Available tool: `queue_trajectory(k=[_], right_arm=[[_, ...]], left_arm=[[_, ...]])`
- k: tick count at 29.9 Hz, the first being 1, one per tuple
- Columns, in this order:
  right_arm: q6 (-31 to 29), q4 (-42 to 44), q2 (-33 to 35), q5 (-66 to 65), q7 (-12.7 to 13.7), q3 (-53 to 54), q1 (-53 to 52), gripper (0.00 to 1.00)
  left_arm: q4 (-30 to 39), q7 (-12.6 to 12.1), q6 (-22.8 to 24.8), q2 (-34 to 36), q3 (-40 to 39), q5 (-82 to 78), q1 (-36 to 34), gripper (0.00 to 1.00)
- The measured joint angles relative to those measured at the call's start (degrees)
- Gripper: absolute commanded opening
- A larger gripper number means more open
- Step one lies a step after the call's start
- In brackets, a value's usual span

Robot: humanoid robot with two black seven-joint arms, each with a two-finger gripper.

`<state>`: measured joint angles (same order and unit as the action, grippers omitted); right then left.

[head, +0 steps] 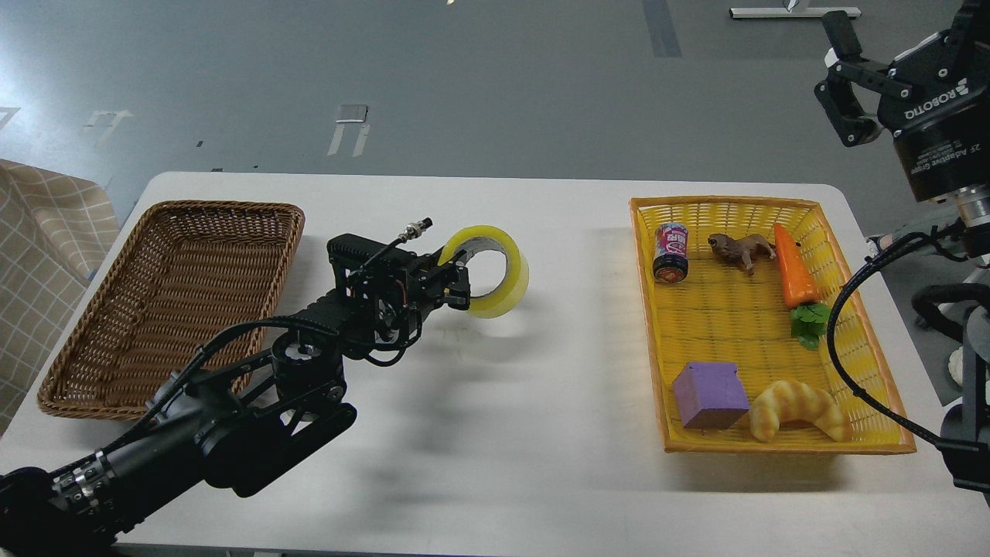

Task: Place and transfer tape with both arms
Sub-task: 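Carry the tape roll with the left gripper over the wicker basket and lower it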

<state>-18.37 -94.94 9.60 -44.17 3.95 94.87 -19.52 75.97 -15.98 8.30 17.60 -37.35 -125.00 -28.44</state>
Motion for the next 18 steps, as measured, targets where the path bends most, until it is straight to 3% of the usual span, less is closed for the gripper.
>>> queue_trajectory(k=[6,10,18], right_arm=[[0.0,0.2,0.0,0.0,0.0,0.0,0.0,1.0],[0.0,0.3,-0.1,0.0,0.0,-0.1,0.3,1.0],[-0.1,0.8,-0.2,0.0,0.0,-0.1,0.7,1.0]], left_arm=[[2.2,2.3,0.0,7.2,-0.4,0.0,-1.2,0.11],[4.5,5.1,-0.5,16.3,-0.6,0.0,-3.0,0.11],[4.7,9.6,-5.5,32.6,-0.2,0.0,-4.7,0.11]])
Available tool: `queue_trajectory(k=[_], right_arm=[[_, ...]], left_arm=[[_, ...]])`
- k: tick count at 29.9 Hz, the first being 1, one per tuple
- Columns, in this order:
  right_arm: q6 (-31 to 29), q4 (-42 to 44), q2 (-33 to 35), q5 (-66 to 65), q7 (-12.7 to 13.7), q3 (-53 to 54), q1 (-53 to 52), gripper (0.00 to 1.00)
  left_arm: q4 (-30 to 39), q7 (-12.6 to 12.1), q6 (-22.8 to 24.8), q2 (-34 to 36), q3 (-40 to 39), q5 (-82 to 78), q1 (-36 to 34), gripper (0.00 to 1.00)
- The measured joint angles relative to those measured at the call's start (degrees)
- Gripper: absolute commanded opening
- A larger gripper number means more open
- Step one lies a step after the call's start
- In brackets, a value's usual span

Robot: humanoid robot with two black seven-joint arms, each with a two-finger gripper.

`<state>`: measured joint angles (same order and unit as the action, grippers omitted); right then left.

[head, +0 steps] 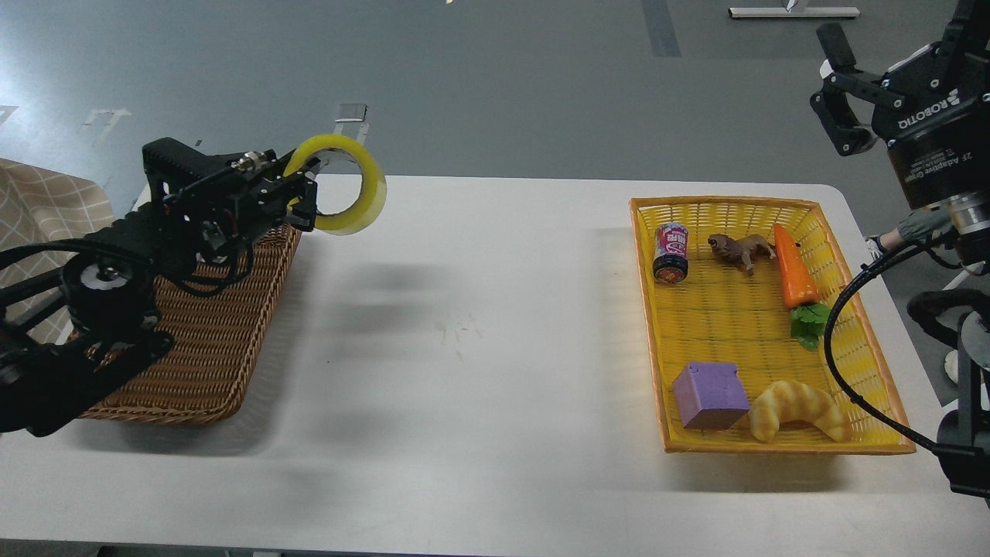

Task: Place and transfer tape with both arms
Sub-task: 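Carry the tape roll with the left gripper over the wicker basket and lower it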

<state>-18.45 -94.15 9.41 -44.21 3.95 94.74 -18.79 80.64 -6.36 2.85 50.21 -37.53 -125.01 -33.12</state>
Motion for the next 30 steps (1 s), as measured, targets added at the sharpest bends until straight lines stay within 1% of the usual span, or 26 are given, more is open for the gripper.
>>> queue_trajectory(k=[4,6,7,8,11,12,15,19,26,30], right_arm=[[0.0,0.1,-0.1,0.0,0.0,0.0,0.0,1.0],[0.0,0.1,-0.1,0.0,0.0,-0.1,0.0,1.0],[0.0,0.1,-0.1,0.0,0.0,-0.1,0.0,1.0],[0.0,0.2,-0.1,0.0,0.0,-0.2,0.0,1.0],[0.0,0.5,-0.1,0.0,0.0,-0.2,0.3,1.0],[0.0,0.5,-0.1,0.0,0.0,-0.2,0.3,1.0],[0.0,0.6,0.0,0.0,0.0,-0.2,0.4,1.0],[0.0,0.7,0.0,0.0,0.0,-0.2,0.5,1.0],[0.0,0.7,0.0,-0.1,0.0,-0.2,0.7,1.0],[0.0,0.7,0.0,-0.1,0.0,-0.2,1.0,1.0]], left_arm=[[-2.8,1.9,-2.3,4.6,0.3,0.0,1.5,0.12],[-4.9,3.5,-4.1,6.1,0.4,0.0,3.6,0.12],[-5.7,4.0,-5.1,6.5,0.4,0.0,4.3,0.12],[-6.7,5.0,-6.3,6.7,0.4,0.0,5.3,0.12],[-11.8,7.6,-10.4,6.7,0.4,0.0,8.8,0.12],[-13.4,8.1,-11.8,6.7,0.4,0.0,10.1,0.12],[-15.6,9.3,-13.9,6.7,0.4,0.0,12.4,0.12],[-16.5,10.9,-14.8,6.4,0.7,0.0,13.8,0.13],[-17.2,12.6,-14.9,5.7,0.8,0.0,14.3,0.15],[-20.4,14.4,-15.3,5.5,0.8,0.0,14.5,0.15]])
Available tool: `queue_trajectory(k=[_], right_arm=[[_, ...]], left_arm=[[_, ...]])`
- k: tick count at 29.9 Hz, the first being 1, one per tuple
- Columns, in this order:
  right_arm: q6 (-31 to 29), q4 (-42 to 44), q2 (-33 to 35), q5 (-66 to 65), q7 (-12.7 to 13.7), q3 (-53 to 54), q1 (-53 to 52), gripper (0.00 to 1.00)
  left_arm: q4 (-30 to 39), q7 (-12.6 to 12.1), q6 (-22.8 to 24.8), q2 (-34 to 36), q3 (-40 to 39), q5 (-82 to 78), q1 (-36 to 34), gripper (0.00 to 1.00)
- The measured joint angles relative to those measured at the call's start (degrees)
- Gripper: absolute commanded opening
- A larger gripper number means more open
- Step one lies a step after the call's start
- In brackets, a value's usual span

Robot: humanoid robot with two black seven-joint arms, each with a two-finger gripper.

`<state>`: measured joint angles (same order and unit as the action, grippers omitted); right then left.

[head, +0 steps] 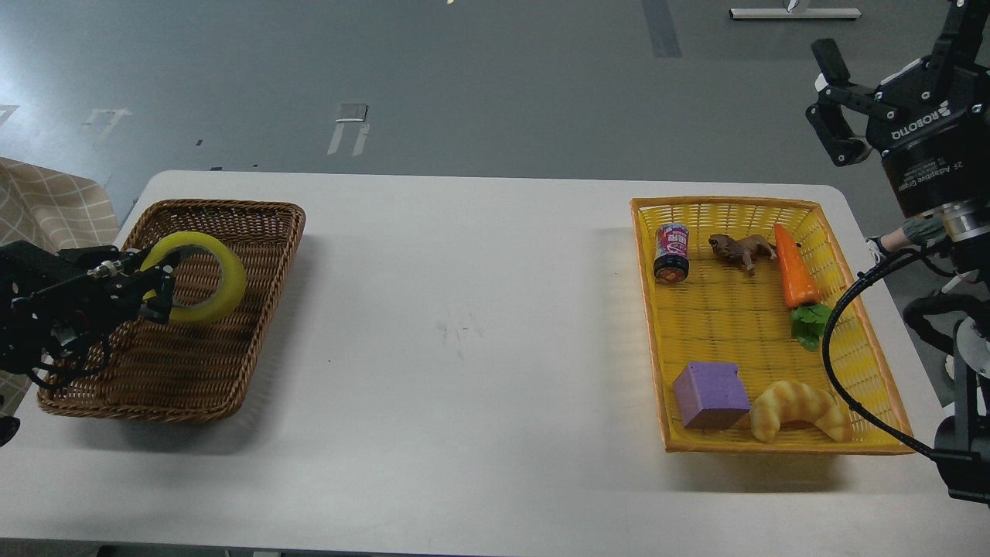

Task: Place and transfer tape with both arms
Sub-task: 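Carry the tape roll with the left gripper over the wicker basket and lower it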

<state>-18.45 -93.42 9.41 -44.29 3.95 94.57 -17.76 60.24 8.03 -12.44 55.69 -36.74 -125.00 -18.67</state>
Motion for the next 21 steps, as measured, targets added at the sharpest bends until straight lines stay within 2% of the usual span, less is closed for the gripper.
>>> queue_trajectory(k=[3,9,11,17,21], right_arm=[[0.0,0.0,0.0,0.0,0.0,0.0,0.1,1.0],[0.0,-0.1,0.0,0.0,0.0,0.1,0.3,1.0],[0.0,-0.1,0.0,0.0,0.0,0.1,0.3,1.0],[0.0,-0.1,-0.1,0.0,0.0,0.0,0.6,1.0],[0.0,-0.2,-0.1,0.0,0.0,0.0,1.2,1.0]], left_arm=[[-3.7,1.6,-1.1,-0.9,0.0,0.1,0.0,0.16],[-7.2,4.7,-3.6,-2.1,0.0,0.9,0.0,0.3],[-7.3,5.9,-4.0,-2.0,0.0,2.2,0.0,0.42],[-8.1,12.5,-4.3,-1.5,0.0,6.7,0.0,0.5],[-9.6,13.7,-4.5,-1.5,0.0,7.4,0.0,0.56]])
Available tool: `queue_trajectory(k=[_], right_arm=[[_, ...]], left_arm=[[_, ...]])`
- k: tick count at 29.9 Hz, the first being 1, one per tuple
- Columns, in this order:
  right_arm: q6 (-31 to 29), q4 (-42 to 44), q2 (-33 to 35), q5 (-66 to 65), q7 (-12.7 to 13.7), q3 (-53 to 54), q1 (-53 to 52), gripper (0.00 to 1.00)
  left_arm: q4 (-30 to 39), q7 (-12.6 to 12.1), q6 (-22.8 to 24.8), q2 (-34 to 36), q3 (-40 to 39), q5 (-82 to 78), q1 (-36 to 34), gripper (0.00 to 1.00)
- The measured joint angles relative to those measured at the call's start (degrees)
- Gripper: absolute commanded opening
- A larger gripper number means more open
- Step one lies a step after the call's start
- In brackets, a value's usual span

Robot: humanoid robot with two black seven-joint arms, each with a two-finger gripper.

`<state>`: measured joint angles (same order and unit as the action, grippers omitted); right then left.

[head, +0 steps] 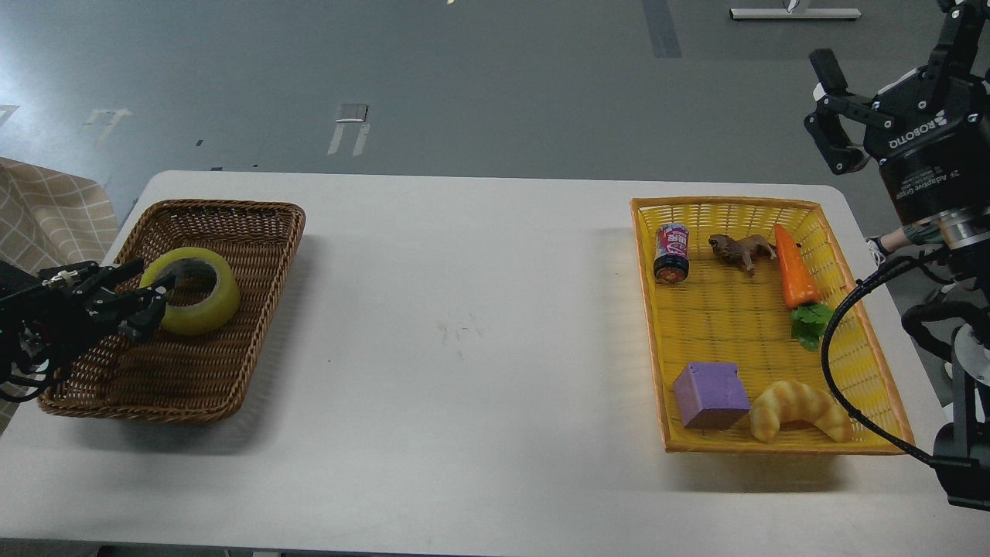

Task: Place and transfer tape with both arms

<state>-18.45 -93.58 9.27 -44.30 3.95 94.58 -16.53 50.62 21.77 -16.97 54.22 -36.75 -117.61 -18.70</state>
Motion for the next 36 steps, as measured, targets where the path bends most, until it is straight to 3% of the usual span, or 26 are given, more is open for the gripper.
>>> queue_trajectory(k=[4,10,16,19,25,30,36], right_arm=[[0.0,0.0,0.0,0.0,0.0,0.0,0.2,1.0],[0.0,0.0,0.0,0.0,-0.1,0.0,0.3,1.0],[0.0,0.0,0.0,0.0,-0.1,0.1,0.3,1.0],[0.0,0.0,0.0,0.0,-0.1,0.1,0.2,1.0],[0.0,0.0,0.3,-0.3,-0.1,0.0,0.1,1.0],[-0.1,0.0,0.5,-0.4,-0.1,0.0,0.2,1.0],[-0.1,-0.1,0.5,-1.4,-0.1,-0.1,-0.3,1.0]], left_arm=[[-1.0,0.1,-0.8,0.0,-0.1,0.2,-0.3,0.64],[-0.9,0.3,-1.6,-0.4,-0.7,6.8,-1.7,0.87],[1.7,1.6,-1.3,-0.8,-0.7,25.9,-7.4,0.97],[2.8,1.9,0.1,-1.0,-0.8,33.5,-12.1,0.97],[3.7,0.7,9.1,-6.9,-1.2,50.4,-23.4,0.97],[8.3,-2.7,13.8,-8.7,-1.4,71.4,-32.1,0.98],[15.1,-3.8,22.4,-11.1,-4.9,85.5,-34.2,0.98]])
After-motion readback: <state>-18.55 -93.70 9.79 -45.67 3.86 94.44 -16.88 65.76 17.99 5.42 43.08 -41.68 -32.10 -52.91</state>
